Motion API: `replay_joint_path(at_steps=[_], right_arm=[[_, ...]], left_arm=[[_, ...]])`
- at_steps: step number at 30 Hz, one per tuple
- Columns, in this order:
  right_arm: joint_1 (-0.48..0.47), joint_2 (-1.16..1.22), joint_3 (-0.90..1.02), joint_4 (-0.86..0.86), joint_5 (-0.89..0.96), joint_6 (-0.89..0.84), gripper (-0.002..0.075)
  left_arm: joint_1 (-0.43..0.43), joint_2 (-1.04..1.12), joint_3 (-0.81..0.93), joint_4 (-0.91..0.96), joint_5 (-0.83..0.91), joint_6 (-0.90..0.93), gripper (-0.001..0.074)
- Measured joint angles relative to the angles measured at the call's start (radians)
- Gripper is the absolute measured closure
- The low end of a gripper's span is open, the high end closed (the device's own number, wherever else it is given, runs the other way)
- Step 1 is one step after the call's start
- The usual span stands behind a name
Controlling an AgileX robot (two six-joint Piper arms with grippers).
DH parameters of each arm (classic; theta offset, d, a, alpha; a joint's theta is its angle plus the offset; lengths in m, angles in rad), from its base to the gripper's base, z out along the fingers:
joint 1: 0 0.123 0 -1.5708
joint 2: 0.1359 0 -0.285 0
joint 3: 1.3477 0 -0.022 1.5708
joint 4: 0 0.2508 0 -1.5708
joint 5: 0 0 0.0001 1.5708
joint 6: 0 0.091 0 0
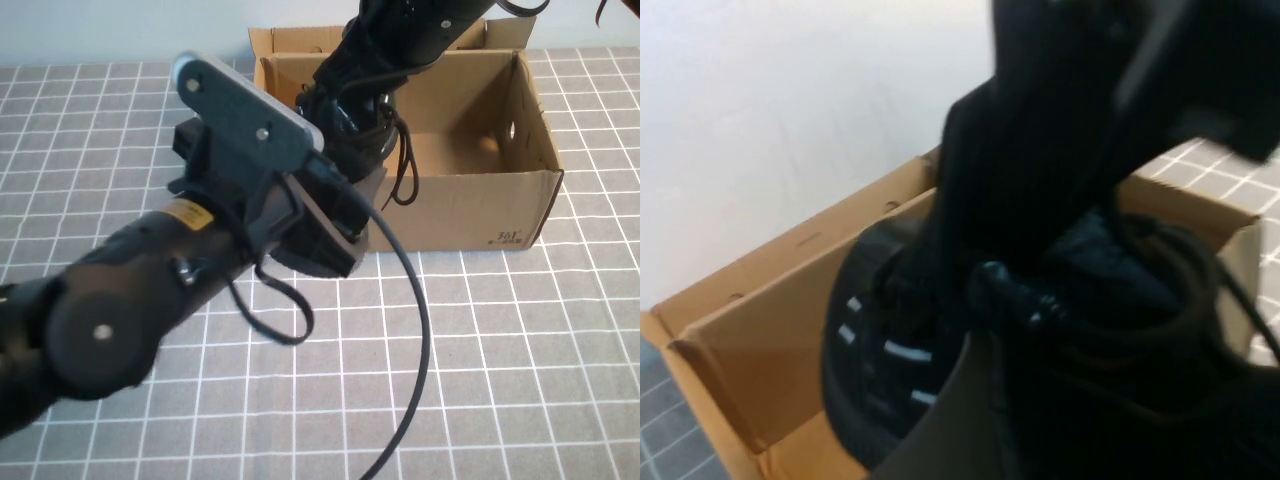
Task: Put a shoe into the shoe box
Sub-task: Hand over the shoe, then place the shoe in the shoe box
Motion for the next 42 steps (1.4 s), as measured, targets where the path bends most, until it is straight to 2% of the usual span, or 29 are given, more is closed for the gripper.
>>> replay_joint_path(at_steps=[10, 22, 25, 30, 32, 38, 42], right_arm=[[0.000, 0.002, 0.000, 0.002, 0.003, 0.000, 0.0732], [0.000, 0.006, 0.000, 0.000, 0.008, -0.030, 0.0732], [0.000, 0.006, 0.000, 0.011, 0.008, -0.049, 0.0732], [-0.005, 0.007, 0.000, 0.030, 0.008, -0.053, 0.0732], [-0.005, 0.007, 0.000, 0.032, 0.008, -0.053, 0.0732], [-0.005, 0.007, 0.000, 0.033, 0.004, -0.053, 0.0732], [-0.005, 0.007, 0.000, 0.039, -0.005, -0.053, 0.0732]], left_arm=[[0.000, 0.106, -0.002, -0.012, -0.070, -0.014, 0.0092], [0.000, 0.146, -0.003, -0.014, -0.103, -0.015, 0.0241], [0.000, 0.151, -0.003, -0.018, -0.107, -0.015, 0.0304], [0.000, 0.151, -0.003, -0.025, -0.112, -0.012, 0.0451], [0.000, 0.151, -0.003, -0.026, -0.113, -0.012, 0.0484], [0.028, 0.151, -0.003, -0.026, -0.113, -0.011, 0.0542], [0.043, 0.151, -0.004, -0.023, -0.113, -0.008, 0.0548]])
